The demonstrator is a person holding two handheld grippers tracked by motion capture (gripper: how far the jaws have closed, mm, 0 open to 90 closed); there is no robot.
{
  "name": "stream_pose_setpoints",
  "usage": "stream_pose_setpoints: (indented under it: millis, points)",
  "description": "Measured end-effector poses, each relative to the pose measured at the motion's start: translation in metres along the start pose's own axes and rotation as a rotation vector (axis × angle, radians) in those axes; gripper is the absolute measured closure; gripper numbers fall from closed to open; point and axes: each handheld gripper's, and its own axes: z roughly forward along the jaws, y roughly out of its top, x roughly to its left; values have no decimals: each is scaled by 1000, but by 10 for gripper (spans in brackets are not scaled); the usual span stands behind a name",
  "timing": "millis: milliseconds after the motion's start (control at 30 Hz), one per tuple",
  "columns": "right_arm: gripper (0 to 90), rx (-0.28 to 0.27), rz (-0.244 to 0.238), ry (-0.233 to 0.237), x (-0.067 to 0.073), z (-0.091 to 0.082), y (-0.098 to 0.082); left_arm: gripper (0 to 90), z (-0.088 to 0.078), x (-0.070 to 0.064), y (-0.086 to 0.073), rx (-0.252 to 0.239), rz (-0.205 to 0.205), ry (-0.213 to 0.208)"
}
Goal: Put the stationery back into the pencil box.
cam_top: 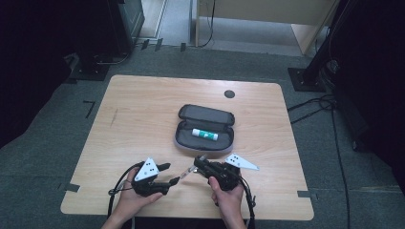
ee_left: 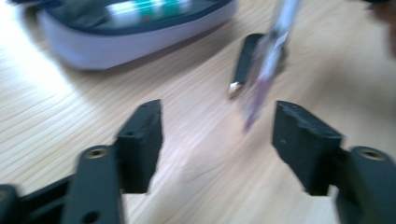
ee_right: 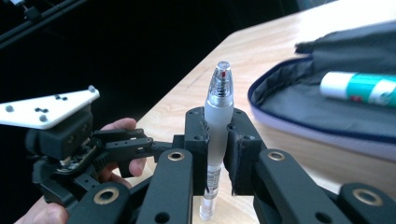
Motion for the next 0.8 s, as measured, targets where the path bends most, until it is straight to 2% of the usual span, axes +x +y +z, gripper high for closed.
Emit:
stream_pose_setpoints:
  millis: [100,167,233,367,433,533,600,633,733,800]
  points:
    - [801,-21,-8,-10,0,-5,5,242,-2,8,-4,26,-28,31]
    - [801,-30,-12,-21,-1,-8,9,164,-3,14,-6,52,-42,68]
    - [800,-40,-9,-26,-2,-11,13,132,-6,22,-10,69,-55,103]
    - [801,-60,-20,-39,-2,-14,22,81,-13,37,-16,87,-98,150]
    - [801,-74,-20,-45,-2,-16,27,10,-16,46,-20,99,-110,157]
    - [801,-92,-30,-57,-3,-17,36,7,-23,57,-24,89,-174,175]
    - [801,-101,-44,-67,-2,-17,42,7,-25,60,-25,105,-151,257]
    - [800,-105,-53,-76,-2,-18,46,7,-25,61,-26,115,-154,280]
    - [800,-127,-70,-96,0,-17,56,7,-26,66,-28,107,-180,254]
    - [800,-141,-85,-118,0,-16,62,7,-22,64,-29,124,-159,267]
